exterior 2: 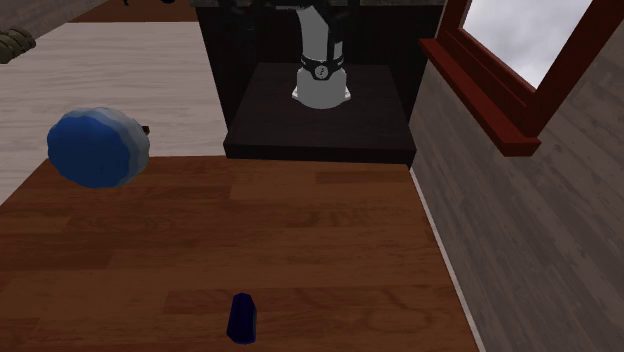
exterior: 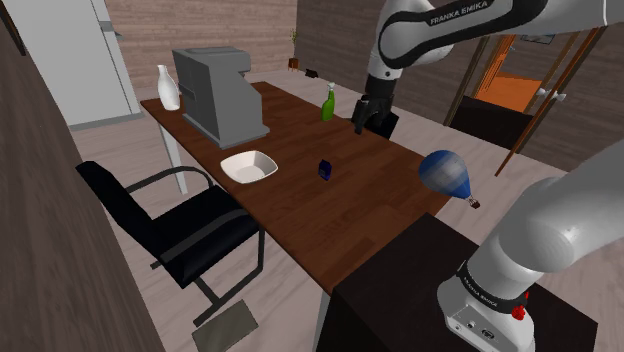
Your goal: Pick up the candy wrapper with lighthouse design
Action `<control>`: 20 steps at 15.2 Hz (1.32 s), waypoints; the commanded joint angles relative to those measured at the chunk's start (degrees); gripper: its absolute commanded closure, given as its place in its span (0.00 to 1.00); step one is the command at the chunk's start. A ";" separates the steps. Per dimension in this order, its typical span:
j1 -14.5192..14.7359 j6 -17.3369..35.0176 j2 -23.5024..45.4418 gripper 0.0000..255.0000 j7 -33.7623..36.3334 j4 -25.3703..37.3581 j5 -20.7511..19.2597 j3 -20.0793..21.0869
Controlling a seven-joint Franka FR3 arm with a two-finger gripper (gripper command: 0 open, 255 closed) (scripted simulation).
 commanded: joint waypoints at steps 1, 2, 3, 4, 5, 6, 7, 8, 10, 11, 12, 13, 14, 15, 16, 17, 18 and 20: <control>-0.25 3.04 3.64 0.00 -1.33 0.65 0.24 -0.86; -0.31 4.48 5.70 0.00 -1.88 1.26 0.47 -1.17; -0.37 5.86 7.79 0.00 -2.45 1.95 0.74 -1.47; -0.43 7.19 9.90 0.00 -3.03 2.71 1.06 -1.74; -0.49 8.45 12.03 0.00 -3.63 3.56 1.41 -2.00; -0.55 9.65 14.18 0.00 -4.24 4.48 1.80 -2.24; -0.64 10.78 16.35 0.00 -4.87 5.48 2.23 -2.44; -0.76 11.85 18.53 0.00 -5.52 6.56 2.69 -2.59; -1.03 13.77 22.93 0.00 -6.82 8.94 3.70 -2.82; -1.20 14.62 25.14 0.00 -7.48 10.25 4.23 -2.89; -1.40 15.40 27.36 0.00 -8.13 11.63 4.77 -2.91; -1.62 16.11 29.58 0.00 -8.77 13.08 5.31 -2.90; -1.85 16.74 31.80 0.00 -9.39 14.62 5.85 -2.86; -2.13 17.30 34.04 0.00 -10.00 16.23 6.37 -2.76; -2.43 17.79 36.27 0.00 -10.57 17.92 6.87 -2.64; -2.73 18.20 38.51 0.00 -11.12 19.69 7.35 -2.51; -3.05 18.54 40.76 0.00 -11.64 21.54 7.80 -2.35; -3.73 19.00 45.29 0.00 -12.58 25.48 8.58 -1.98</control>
